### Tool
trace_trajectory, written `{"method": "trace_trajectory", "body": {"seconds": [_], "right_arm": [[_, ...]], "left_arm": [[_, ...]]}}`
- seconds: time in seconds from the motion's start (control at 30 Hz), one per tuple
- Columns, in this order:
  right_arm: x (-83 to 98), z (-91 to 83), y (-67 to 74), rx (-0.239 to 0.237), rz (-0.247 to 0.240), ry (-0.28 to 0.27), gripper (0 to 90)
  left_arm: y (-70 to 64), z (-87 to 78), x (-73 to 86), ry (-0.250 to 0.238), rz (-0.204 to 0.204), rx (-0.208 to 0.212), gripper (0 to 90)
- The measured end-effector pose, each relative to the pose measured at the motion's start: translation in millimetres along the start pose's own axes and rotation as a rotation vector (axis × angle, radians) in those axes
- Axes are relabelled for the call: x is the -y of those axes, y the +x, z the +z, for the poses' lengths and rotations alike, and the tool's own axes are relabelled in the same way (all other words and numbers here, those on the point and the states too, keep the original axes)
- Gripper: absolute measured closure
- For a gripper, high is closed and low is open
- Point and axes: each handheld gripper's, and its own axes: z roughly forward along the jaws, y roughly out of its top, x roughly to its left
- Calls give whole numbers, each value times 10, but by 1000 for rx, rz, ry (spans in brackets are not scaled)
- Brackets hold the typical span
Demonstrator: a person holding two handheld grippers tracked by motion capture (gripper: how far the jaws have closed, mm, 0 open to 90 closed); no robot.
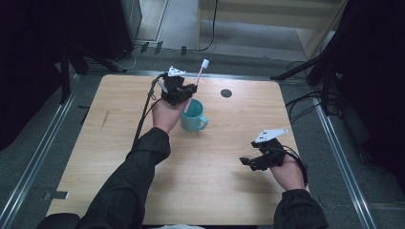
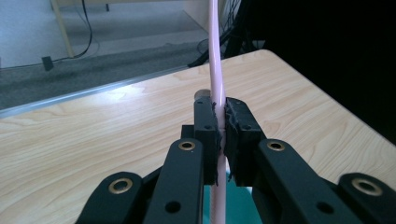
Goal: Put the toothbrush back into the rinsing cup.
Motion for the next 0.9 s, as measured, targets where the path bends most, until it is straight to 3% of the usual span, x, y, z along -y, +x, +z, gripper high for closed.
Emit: {"method": "trace_trajectory", "body": {"seconds": [0.13, 0.2, 0.47, 0.7, 0.9], "right_arm": [[-1, -2, -1, 0, 0, -1, 188], [0, -3, -1, 0, 1, -1, 188], [0, -2, -3, 0, -1, 0, 188], [-9, 8, 2, -3, -2, 2, 188], [-5, 4, -1, 0, -1, 3, 188]], "left_arm": [[9, 50, 33, 15, 15, -11, 839], [60, 110, 101, 17, -7, -11, 839], [106, 207, 288, 54, -27, -16, 838], [96, 242, 358, 91, -23, -16, 838], [93, 239, 372, 86, -27, -11, 838]]}}
